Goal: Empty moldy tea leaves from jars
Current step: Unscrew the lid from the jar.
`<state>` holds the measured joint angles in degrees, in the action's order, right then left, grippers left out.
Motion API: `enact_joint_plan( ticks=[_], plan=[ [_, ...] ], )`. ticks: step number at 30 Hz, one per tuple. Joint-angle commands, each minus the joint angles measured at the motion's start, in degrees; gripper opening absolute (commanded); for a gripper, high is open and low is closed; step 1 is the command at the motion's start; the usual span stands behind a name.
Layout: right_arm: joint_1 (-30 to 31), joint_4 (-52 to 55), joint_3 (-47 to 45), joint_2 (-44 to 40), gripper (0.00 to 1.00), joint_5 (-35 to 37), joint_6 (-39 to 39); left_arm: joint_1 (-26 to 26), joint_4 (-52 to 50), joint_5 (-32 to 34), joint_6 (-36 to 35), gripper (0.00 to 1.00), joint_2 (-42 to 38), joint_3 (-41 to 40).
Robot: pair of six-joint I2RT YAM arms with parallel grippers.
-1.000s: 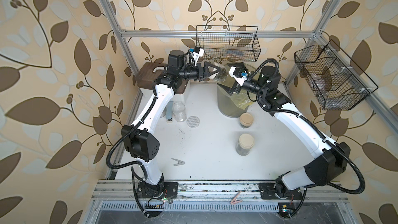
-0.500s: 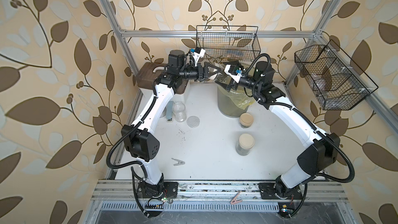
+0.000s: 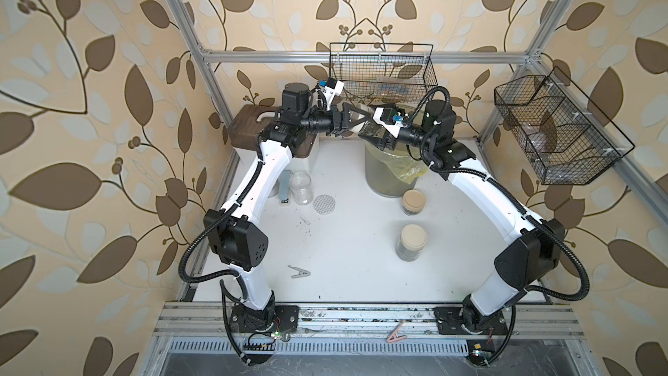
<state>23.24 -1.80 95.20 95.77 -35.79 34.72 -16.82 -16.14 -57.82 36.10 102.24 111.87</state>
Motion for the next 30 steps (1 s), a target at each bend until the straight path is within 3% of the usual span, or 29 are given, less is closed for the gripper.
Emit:
enact_joint_plan(
  ticks=[1,5,8,10,13,18,22,30],
  plan=[
    [0.64,0.37,2.23,1.00,0.65,1.04,2.82,-1.15,2.91,-3.27,0.12,0.49,-0.56,2.74],
    [1.31,0.58,1.80,0.44,0.56,4.09,5.88,-1.61,3.49,0.12,3.06,0.51,-0.24,2.90],
    [2.48,-2.18,-0.36,-0.38,0.51,11.05,9.23,-1.60,6.26,6.86,11.36,0.53,0.37,1.36],
    [3.20,-6.73,-2.65,-1.10,0.46,16.01,10.42,-2.13,12.49,7.30,19.52,0.55,0.99,-0.68],
    [3.77,-11.15,-4.47,-1.50,0.42,20.00,10.41,-3.36,15.99,7.97,22.87,0.58,1.39,-0.72],
    [3.62,-14.63,-6.04,-2.42,0.40,19.33,6.97,-3.57,15.20,7.99,21.16,0.65,1.65,1.71],
    [3.25,-16.88,-7.86,-3.65,0.39,17.19,3.45,-3.57,9.92,7.79,15.34,0.99,1.83,5.00],
    [2.09,-20.35,-10.44,-5.71,0.37,16.22,-2.89,-3.31,4.89,11.54,3.38,0.99,0.77,8.44]
  ],
)
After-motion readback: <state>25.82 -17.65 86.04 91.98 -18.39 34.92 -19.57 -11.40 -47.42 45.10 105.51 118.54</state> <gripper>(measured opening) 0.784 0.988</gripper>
